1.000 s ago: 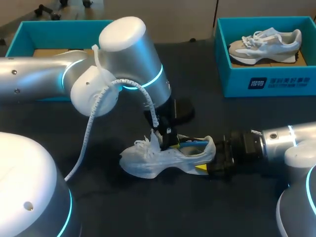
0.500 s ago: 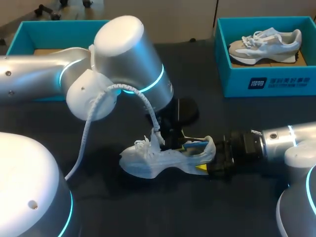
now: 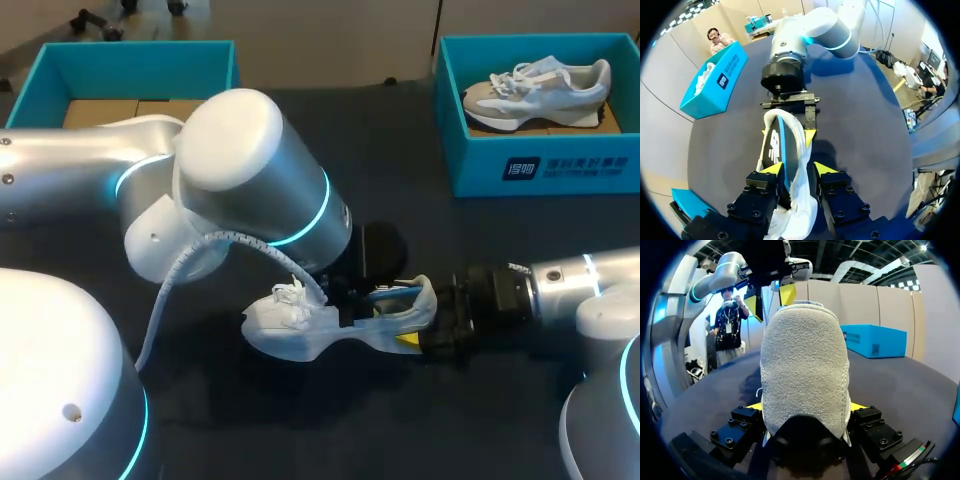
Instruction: Take the shoe out of the shoebox, open the shoe tongue, remove and reinsert the insole, then place the shoe into the shoebox
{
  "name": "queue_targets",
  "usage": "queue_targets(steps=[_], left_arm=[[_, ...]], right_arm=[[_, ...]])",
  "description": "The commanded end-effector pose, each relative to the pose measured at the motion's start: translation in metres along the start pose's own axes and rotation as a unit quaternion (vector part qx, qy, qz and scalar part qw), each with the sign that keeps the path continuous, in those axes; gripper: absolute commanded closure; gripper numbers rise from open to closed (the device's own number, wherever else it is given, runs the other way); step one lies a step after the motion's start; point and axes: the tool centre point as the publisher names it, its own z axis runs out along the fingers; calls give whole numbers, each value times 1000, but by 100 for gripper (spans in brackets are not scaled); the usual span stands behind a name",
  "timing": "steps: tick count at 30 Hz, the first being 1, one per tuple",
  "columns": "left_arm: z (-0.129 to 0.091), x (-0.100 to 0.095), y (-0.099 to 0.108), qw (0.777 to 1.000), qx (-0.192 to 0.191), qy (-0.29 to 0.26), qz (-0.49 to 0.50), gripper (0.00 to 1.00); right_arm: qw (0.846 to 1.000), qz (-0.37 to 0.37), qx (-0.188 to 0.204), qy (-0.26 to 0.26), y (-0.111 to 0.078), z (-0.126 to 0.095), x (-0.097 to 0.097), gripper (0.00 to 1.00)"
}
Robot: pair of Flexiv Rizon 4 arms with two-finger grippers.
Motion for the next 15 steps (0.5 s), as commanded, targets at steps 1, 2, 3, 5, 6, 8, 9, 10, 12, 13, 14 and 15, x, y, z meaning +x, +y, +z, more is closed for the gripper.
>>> queue_targets(steps=[1,2,3,5,6,8,9,10,12,13,14,15], left_arm=[[0,-5,-5,1000,-2,-2,-1,65],[0,-6,-6,1000,-3,-3,-2,65],[2,-7,-8,1000,-5,-6,-2,67],[4,-10,-11,1000,-8,-9,-4,70],[6,-11,-12,1000,-10,-10,-5,76],[8,-12,-13,1000,-14,-11,-6,89],[9,-13,-14,1000,-15,-11,-6,96],[10,-13,-14,1000,-16,-12,-6,100],[10,-14,-14,1000,-18,-11,-5,100],[9,-15,-14,1000,-18,-10,-5,100],[8,-15,-15,1000,-18,-10,-5,100],[5,-16,-15,1000,-17,-8,-4,100]], right_arm=[[1000,0,2,-1,1,1,0,100],[1000,0,2,-1,1,1,0,100],[1000,0,2,-1,1,1,0,100],[1000,0,2,-1,1,1,0,100],[1000,0,2,-1,1,1,0,100],[1000,0,2,-1,1,1,0,100],[1000,0,2,-1,1,1,0,100],[1000,0,2,-1,1,1,0,100],[1000,0,2,-1,1,1,0,100],[1000,0,2,-1,1,1,0,100],[1000,0,2,-1,1,1,0,100],[1000,0,2,-1,1,1,0,100]])
